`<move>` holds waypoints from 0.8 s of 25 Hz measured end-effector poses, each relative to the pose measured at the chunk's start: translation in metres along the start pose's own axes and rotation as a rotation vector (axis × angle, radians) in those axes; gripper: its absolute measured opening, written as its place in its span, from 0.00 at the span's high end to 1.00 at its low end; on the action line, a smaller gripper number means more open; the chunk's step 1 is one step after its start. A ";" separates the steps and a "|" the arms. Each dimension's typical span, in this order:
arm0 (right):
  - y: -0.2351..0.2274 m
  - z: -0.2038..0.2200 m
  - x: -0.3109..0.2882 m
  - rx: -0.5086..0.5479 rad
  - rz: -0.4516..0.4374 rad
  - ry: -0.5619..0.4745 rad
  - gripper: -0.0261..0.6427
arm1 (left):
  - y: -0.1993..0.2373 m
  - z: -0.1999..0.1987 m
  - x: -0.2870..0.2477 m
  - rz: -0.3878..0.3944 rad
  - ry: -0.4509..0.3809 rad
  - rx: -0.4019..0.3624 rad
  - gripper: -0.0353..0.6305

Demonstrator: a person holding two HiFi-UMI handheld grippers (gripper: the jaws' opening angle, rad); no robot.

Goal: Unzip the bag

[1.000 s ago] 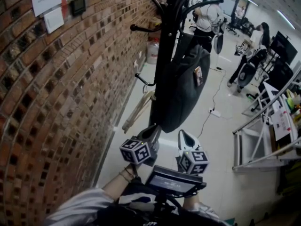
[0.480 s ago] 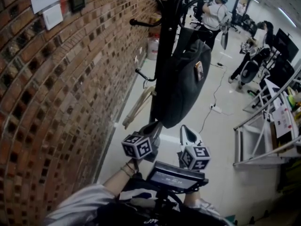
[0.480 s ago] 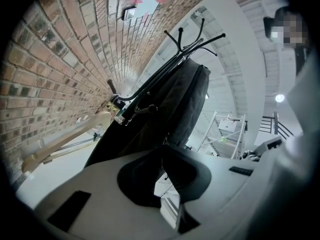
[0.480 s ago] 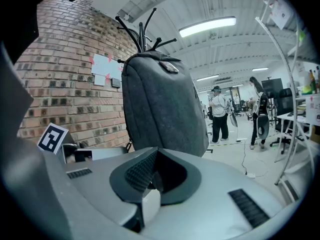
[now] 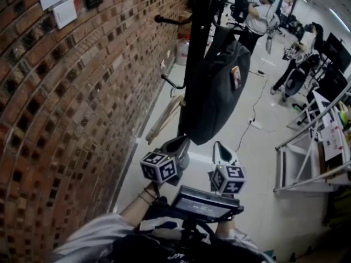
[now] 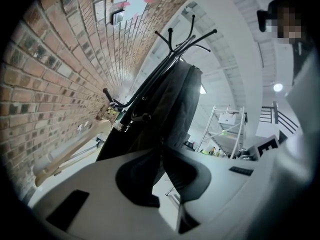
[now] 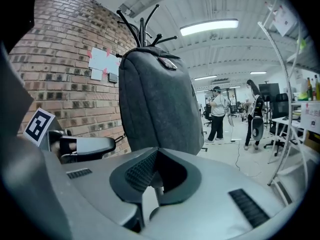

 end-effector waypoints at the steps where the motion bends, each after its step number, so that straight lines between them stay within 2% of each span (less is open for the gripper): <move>1: 0.001 0.000 -0.001 -0.010 -0.008 0.001 0.98 | -0.001 -0.001 0.003 -0.006 0.007 -0.006 0.92; 9: 0.023 -0.007 0.000 0.022 -0.118 -0.030 0.98 | 0.015 0.013 0.040 -0.114 0.000 0.026 0.92; 14: 0.034 -0.010 0.008 -0.039 -0.225 -0.064 0.98 | 0.018 0.005 0.063 -0.205 -0.018 0.013 0.92; 17: 0.035 -0.013 0.014 -0.053 -0.247 -0.085 0.98 | 0.006 -0.010 0.069 -0.211 -0.054 -0.056 0.92; 20: 0.035 -0.011 0.020 -0.031 -0.243 -0.088 0.98 | -0.005 -0.017 0.076 -0.240 -0.049 -0.122 0.92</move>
Point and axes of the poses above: the fingertips, and each gripper's own axes: x backward along the fingers, y to its left, z out of its underside, the point moved 1 cm from there along x, backward along the fingers, and after that the axes turned 2 degrees about z, right-handed, at the moved point
